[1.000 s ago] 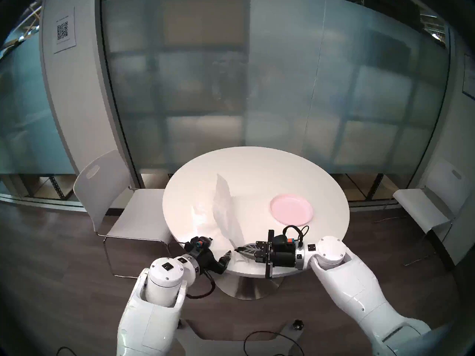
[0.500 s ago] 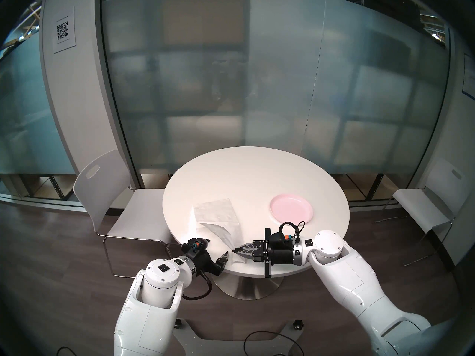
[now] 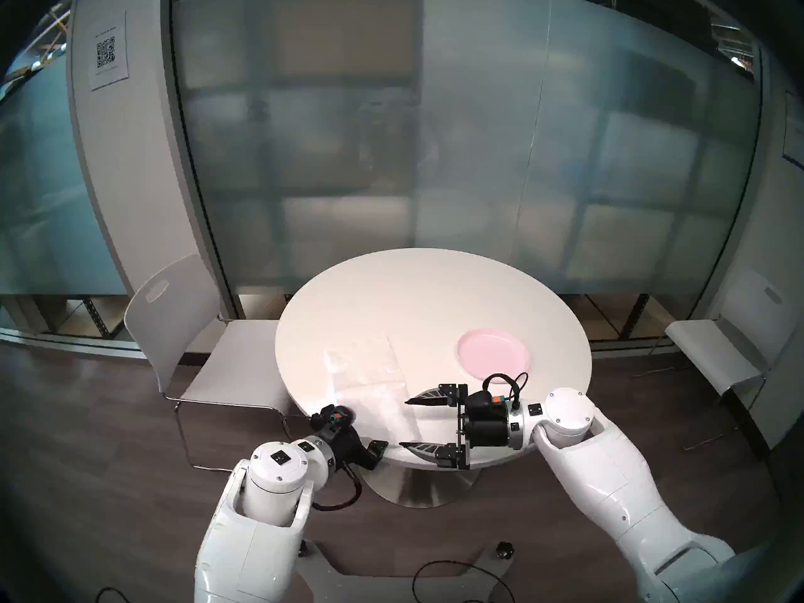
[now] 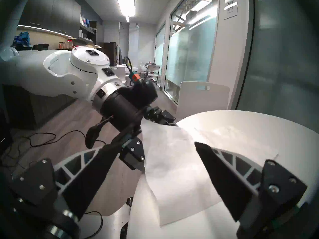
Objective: Fold the napkin in half twice and place it beside the plate
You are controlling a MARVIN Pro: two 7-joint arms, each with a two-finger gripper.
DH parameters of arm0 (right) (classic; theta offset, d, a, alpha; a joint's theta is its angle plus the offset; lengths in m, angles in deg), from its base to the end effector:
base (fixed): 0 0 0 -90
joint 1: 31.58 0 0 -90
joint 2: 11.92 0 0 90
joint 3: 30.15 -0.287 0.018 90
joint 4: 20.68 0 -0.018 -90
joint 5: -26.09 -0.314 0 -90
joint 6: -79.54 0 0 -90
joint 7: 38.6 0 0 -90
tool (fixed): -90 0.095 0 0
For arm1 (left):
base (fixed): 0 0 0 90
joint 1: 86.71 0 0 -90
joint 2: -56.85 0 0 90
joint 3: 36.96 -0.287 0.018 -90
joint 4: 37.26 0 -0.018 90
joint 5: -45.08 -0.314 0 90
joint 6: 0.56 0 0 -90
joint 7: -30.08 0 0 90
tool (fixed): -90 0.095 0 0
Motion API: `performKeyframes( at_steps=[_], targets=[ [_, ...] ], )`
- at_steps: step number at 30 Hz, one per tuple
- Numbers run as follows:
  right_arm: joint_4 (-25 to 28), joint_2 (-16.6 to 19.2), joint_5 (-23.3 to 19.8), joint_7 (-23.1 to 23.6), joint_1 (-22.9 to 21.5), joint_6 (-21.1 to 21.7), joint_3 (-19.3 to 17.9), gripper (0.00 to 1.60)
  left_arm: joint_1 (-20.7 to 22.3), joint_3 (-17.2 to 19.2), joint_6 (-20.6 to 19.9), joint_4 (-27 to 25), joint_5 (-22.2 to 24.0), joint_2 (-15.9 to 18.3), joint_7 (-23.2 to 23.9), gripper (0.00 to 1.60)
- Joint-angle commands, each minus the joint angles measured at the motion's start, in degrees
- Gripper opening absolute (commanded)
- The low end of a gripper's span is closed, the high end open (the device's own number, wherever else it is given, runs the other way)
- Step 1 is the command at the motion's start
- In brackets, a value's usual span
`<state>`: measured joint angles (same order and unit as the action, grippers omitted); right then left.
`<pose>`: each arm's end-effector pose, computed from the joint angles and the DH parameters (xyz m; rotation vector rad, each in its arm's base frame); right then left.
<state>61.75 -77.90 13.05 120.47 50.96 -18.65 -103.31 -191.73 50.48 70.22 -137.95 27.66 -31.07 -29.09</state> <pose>0.3690 0.0380 -0.3289 -1.4046 -1.3584 -1.2722 0.3260 -0.0469 -0.3707 2.4253 -0.7665 1.4469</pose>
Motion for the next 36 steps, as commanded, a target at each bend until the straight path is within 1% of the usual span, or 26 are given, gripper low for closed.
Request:
performKeyframes(
  at_steps=[1, 3, 4, 5, 7, 12, 20, 21, 22, 27, 30, 31, 32, 33, 34, 35, 36],
  targets=[
    [3.7, 1.4, -2.4, -0.6, 2.1, 0.9, -3.1, 1.60, -0.6, -0.4, 0.2, -1.0, -0.1, -0.1, 0.0, 1.60],
    [3.0, 1.6, -2.3, -0.6, 1.5, 1.0, -3.8, 1.60, -1.2, -0.5, 0.6, -1.5, -0.2, 0.3, 0.2, 1.60],
    [1.3, 1.5, -2.0, -1.0, 0.5, 0.7, -4.5, 1.60, -2.2, -0.7, 0.6, -2.6, -0.4, 1.0, 0.9, 1.60],
    [0.6, 1.3, -1.9, -1.0, 0.0, 0.7, -4.7, 1.60, -2.7, -0.7, 0.7, -3.0, -0.4, 1.1, 1.0, 1.60],
    [0.0, 1.3, -1.5, -1.2, -0.6, 0.5, -4.8, 1.60, -3.2, -0.7, 0.8, -3.4, -0.5, 1.4, 1.2, 1.60],
    [-4.1, 0.2, -0.9, -2.2, -3.8, 0.2, -5.1, 1.60, -5.3, -0.6, 1.6, -5.9, -0.7, 2.5, 2.3, 1.60],
    [-10.6, -1.6, -0.1, -2.9, -8.5, -0.4, -4.5, 1.60, -8.2, 0.8, 1.3, -12.5, 1.1, 3.1, 4.8, 1.60],
    [-10.6, -1.6, -0.1, -2.9, -8.5, -0.4, -4.5, 1.60, -8.2, 0.8, 1.3, -12.5, 1.1, 3.1, 4.8, 1.60],
    [-11.5, -2.0, 0.1, -3.0, -9.4, -0.3, -4.2, 1.60, -8.6, 0.7, 1.6, -13.1, 1.1, 3.4, 5.1, 1.60],
    [-14.3, -4.1, 2.8, -4.4, -12.1, 0.6, -3.7, 1.60, -9.7, 0.6, 1.4, -14.3, 1.3, 3.3, 5.8, 1.60],
    [-15.4, -5.3, 4.0, -5.4, -13.1, 1.2, -4.2, 1.60, -9.9, 0.3, 1.3, -14.2, 1.2, 3.4, 6.1, 1.60],
    [-16.9, -5.2, 4.7, -5.1, -15.0, 1.2, -3.3, 1.60, -10.0, 0.3, 1.1, -14.0, 1.2, 3.3, 6.1, 1.60],
    [-15.4, -5.7, 5.2, -5.9, -13.4, 1.4, -4.6, 1.60, -10.1, 0.3, 1.1, -13.9, 1.1, 3.3, 6.1, 1.60],
    [-17.5, -5.8, 5.6, -5.5, -15.7, 1.5, -3.6, 1.60, -10.3, 0.4, 1.0, -13.7, 1.1, 3.3, 6.0, 1.60],
    [-16.8, -6.1, 6.1, -5.8, -15.1, 1.8, -4.3, 1.60, -10.4, 0.5, 0.9, -13.6, 1.2, 3.2, 6.0, 1.60],
    [-18.2, -6.1, 6.5, -5.4, -16.7, 1.9, -3.7, 1.60, -10.6, 0.6, 0.9, -13.4, 1.1, 3.3, 6.0, 1.60],
    [-16.7, -6.5, 6.9, -6.0, -15.3, 2.0, -4.8, 1.60, -10.8, 0.7, 1.0, -13.2, 1.1, 3.4, 5.9, 1.60]
  ],
)
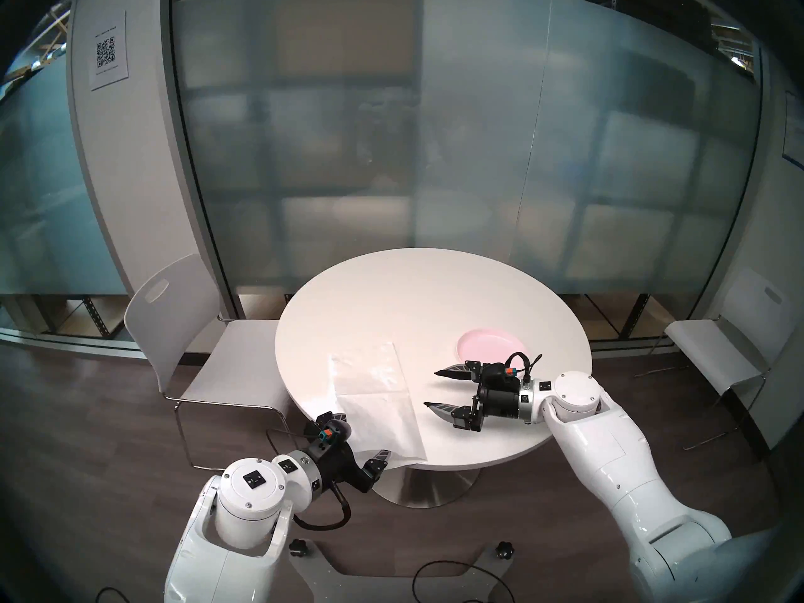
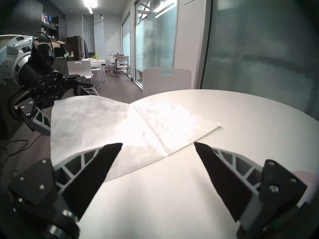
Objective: Fold the napkin in half twice and place it beside the plate
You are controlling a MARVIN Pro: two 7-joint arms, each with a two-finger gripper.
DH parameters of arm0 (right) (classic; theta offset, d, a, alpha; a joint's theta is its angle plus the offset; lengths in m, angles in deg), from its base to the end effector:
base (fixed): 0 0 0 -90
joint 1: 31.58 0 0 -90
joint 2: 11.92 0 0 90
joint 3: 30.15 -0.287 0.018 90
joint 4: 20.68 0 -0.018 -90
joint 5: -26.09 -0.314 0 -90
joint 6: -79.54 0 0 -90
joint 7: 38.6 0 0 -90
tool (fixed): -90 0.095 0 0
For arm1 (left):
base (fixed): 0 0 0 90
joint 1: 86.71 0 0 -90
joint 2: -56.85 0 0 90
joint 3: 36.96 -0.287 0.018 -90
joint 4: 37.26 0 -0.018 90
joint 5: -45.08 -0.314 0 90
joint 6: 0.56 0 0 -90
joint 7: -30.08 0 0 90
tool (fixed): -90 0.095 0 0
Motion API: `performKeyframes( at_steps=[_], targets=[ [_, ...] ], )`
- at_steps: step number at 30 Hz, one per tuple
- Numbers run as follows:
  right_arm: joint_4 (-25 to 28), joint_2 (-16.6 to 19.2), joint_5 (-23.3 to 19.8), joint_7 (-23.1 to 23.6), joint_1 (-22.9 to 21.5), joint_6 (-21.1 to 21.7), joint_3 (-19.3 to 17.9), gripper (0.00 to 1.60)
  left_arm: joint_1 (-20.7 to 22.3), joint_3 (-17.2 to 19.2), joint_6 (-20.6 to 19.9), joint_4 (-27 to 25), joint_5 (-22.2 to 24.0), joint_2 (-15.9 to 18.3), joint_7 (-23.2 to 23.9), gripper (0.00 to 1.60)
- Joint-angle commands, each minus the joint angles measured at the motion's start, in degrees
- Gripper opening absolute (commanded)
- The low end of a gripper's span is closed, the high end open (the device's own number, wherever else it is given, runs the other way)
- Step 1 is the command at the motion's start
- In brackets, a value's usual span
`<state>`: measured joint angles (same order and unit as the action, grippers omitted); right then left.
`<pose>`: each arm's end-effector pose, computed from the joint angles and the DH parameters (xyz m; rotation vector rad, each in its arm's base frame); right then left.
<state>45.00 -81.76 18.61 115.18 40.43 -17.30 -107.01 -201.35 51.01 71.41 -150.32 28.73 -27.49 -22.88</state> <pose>0.4411 -0.0005 -0.3440 -1.6767 -1.2401 -1.3539 0.2771 -0.0434 -0.3396 2.3100 -0.8973 1.4384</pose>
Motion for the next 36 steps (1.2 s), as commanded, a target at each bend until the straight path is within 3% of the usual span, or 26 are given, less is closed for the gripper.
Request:
performKeyframes(
  at_steps=[1, 10, 11, 12, 13, 21, 29, 30, 35, 36],
  targets=[
    [-1.6, -2.7, 1.7, -0.2, -6.5, 0.7, -0.4, 1.60, -1.5, 0.4, -0.3, -0.9, 0.0, -0.1, -0.3, 1.60],
    [-5.6, -4.4, 5.1, 1.5, -10.0, 0.5, 0.1, 1.60, -2.1, 3.0, 0.1, -1.9, 0.4, 0.1, -0.8, 1.60],
    [-8.1, -4.3, 5.4, 2.9, -12.4, 0.3, 1.4, 1.60, -2.0, 3.3, 0.2, -2.1, 0.4, 0.2, -0.8, 1.60],
    [-6.0, -4.5, 5.8, 2.5, -10.5, 0.4, 0.3, 1.59, -1.9, 3.5, 0.1, -2.2, 0.5, 0.3, -0.7, 1.60],
    [-8.2, -4.4, 6.0, 3.8, -12.7, 0.4, 1.4, 1.59, -1.9, 3.7, 0.2, -2.3, 0.5, 0.2, -1.0, 1.60],
    [-11.5, -5.3, 7.8, 7.6, -15.3, -1.3, 1.4, 1.43, -2.7, 4.9, 0.4, -3.3, 1.1, 0.2, -1.3, 1.60],
    [-19.4, -5.8, 8.6, 13.7, -20.7, -5.8, 3.5, 1.46, -4.0, 4.5, 0.6, -4.9, 1.8, -0.4, -1.4, 1.60],
    [-18.3, -6.1, 8.9, 13.4, -19.6, -5.7, 2.8, 1.43, -4.1, 4.3, 0.7, -4.9, 1.8, -0.4, -1.3, 1.60],
    [-23.4, -8.0, 9.5, 14.6, -23.2, -8.0, 4.6, 1.34, -4.8, 3.8, 0.7, -5.0, 1.8, -0.4, -1.6, 1.60],
    [-22.6, -8.3, 9.8, 14.1, -22.2, -8.1, 4.1, 1.32, -4.8, 3.8, 0.7, -5.0, 1.8, -0.4, -1.7, 1.60]
  ],
)
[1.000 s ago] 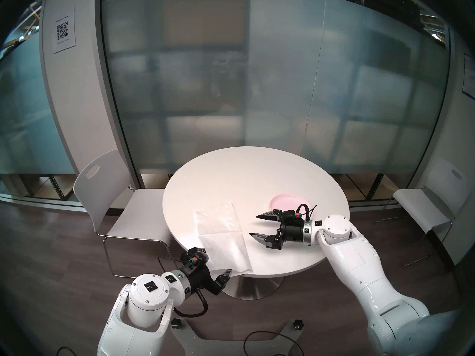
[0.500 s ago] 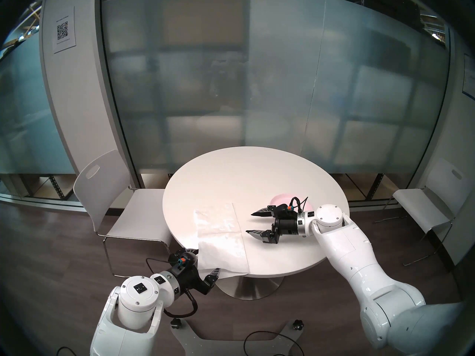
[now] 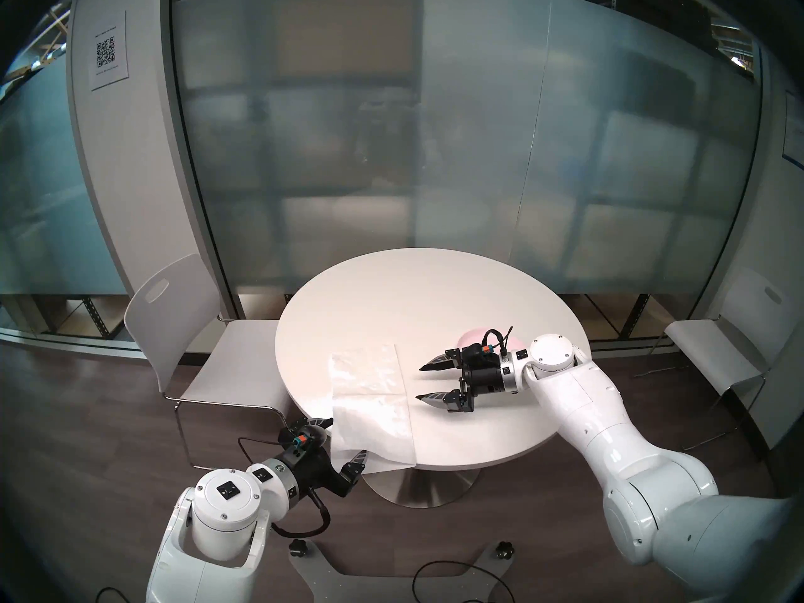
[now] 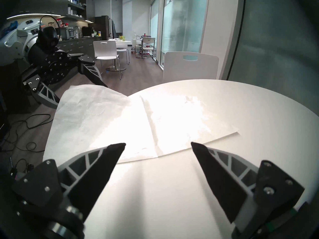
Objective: Fold the napkin in half twice and place it beside the plate
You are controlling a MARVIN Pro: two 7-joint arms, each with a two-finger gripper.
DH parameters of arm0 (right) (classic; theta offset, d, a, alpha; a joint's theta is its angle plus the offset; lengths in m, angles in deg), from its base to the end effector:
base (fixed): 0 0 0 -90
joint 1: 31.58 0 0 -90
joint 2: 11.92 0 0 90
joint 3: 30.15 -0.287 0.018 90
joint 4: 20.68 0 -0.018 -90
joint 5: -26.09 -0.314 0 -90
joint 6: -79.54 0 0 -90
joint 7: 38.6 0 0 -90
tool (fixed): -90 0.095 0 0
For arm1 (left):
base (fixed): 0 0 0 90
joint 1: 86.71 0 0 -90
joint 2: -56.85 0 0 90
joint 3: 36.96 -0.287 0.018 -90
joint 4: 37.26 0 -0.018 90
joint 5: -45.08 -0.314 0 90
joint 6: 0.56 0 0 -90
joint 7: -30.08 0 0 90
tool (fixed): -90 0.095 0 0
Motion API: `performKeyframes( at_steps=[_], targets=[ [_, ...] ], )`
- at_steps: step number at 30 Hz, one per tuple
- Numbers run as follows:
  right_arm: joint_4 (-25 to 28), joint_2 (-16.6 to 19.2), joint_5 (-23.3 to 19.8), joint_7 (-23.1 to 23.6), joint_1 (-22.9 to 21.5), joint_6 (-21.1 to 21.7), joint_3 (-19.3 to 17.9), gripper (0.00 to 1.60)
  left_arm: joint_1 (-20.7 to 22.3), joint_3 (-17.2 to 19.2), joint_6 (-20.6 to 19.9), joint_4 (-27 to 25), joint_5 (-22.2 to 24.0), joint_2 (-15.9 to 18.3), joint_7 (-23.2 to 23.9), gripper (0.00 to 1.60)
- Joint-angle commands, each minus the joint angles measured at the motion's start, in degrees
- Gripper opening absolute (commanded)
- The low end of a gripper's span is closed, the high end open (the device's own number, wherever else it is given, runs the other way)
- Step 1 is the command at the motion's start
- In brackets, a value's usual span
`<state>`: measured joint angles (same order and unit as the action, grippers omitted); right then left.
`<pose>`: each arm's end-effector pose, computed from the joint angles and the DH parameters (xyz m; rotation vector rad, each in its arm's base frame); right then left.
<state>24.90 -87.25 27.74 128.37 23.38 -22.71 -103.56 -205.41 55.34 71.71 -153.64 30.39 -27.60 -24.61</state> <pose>0.4904 0.0189 -0.3350 -1.5629 -1.4839 -1.1285 0.2636 -0.0155 -0.3336 2.3805 -0.8158 1.4830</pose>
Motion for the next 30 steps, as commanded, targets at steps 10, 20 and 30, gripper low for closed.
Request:
performKeyframes(
  at_steps=[10, 20, 30],
  targets=[
    [-11.7, -5.9, 3.2, 1.4, -10.1, -8.0, 3.9, 1.25, -2.0, -0.9, 0.6, -2.3, 0.4, -0.3, -0.3, 1.60],
    [-18.9, -8.1, 5.4, 0.8, -13.9, -10.9, 4.8, 1.18, -2.9, -1.1, 1.0, -3.2, 0.7, 0.0, -0.1, 1.60],
    [-25.7, -10.1, 7.0, -0.7, -17.4, -11.4, 5.2, 1.15, -4.4, -0.7, 1.5, -4.4, 1.2, 0.0, 0.3, 1.60]
  ],
)
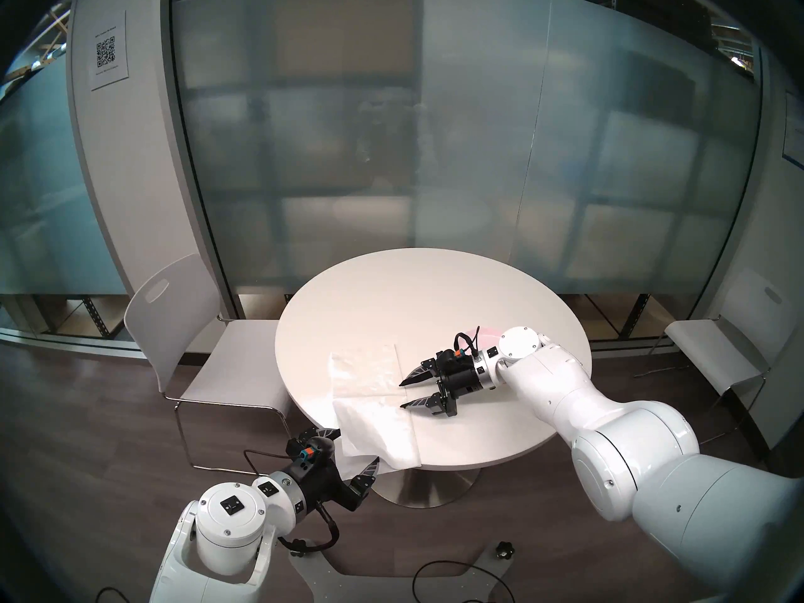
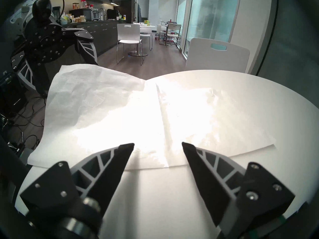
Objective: Fold the napkin in half twice and place it beside the plate
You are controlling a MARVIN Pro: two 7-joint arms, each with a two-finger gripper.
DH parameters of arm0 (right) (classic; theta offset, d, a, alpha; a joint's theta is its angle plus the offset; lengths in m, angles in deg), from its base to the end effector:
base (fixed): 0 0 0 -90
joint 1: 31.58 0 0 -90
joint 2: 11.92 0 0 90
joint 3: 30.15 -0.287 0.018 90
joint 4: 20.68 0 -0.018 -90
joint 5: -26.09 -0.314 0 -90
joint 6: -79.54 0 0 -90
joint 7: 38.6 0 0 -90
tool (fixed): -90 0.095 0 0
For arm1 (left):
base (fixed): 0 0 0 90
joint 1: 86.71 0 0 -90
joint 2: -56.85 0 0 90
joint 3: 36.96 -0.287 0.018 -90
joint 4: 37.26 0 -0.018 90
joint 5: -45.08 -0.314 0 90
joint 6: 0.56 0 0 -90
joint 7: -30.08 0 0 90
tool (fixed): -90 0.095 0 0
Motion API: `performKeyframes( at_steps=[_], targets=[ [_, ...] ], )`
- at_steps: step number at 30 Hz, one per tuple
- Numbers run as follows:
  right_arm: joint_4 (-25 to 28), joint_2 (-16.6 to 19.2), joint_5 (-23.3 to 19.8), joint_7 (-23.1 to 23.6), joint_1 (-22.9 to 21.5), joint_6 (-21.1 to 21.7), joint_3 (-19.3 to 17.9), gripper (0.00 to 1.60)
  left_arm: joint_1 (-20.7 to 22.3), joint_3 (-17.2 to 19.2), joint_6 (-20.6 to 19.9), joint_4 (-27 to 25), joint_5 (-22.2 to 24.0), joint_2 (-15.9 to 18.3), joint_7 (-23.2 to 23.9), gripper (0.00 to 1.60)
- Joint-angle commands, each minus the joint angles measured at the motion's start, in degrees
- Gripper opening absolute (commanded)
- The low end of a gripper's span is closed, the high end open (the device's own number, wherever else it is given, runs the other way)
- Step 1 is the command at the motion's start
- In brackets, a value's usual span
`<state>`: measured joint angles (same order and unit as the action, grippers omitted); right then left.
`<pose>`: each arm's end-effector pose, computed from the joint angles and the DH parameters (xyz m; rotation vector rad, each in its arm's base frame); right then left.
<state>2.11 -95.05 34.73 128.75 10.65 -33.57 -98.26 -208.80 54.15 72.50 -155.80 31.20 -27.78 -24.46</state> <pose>0.5100 0.0597 -0.3530 -1.4962 -1.6467 -0.9939 0.2458 -0.0266 -0.3329 2.3461 -0.8136 1.4596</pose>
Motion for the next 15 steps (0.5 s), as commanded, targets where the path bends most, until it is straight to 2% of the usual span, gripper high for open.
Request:
performKeyframes(
  at_steps=[1, 15],
  targets=[
    [-3.6, -2.5, 0.3, -1.3, -5.0, -0.6, 0.0, 1.16, -1.1, 0.5, 0.8, -2.4, 0.4, 0.2, 0.2, 1.60],
    [-10.5, -4.2, 3.7, -3.8, -7.6, -2.6, 2.1, 1.00, -2.6, 1.5, 1.7, -3.6, 1.1, 0.0, 0.9, 1.60]
  ],
)
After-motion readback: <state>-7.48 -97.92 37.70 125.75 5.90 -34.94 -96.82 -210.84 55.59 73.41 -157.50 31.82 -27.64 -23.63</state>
